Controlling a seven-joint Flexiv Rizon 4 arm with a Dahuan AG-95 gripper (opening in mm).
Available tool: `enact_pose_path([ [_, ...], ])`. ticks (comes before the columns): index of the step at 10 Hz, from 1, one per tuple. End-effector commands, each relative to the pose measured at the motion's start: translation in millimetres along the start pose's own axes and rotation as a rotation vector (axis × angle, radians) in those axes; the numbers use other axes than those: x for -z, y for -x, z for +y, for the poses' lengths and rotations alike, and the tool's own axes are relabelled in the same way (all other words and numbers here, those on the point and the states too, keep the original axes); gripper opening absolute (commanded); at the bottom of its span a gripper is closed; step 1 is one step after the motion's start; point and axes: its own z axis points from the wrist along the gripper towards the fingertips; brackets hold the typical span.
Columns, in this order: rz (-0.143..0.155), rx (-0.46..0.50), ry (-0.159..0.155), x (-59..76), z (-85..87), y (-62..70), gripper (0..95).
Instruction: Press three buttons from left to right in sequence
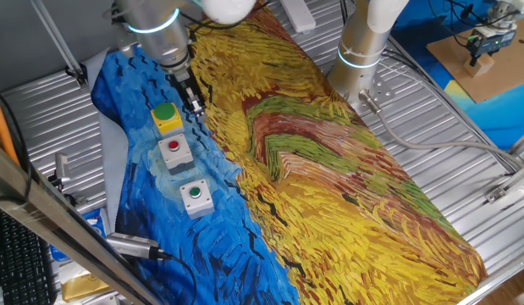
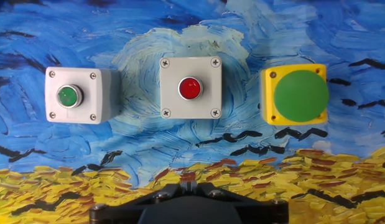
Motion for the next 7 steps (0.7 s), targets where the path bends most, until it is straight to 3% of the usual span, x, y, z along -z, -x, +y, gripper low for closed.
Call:
enact_pose_path([
  [1,-0.234,0.111,-0.060,5.4,-1.8,2.9,0.0],
  [2,-0.226,0.124,-0.067,18.1,-5.1,5.5,0.0],
  [5,-0.130,0.125,-0.086,67.1,-12.2,21.1,0.0],
  [7,-0.078,0.132,-0.094,80.8,-16.4,52.6,0.0],
])
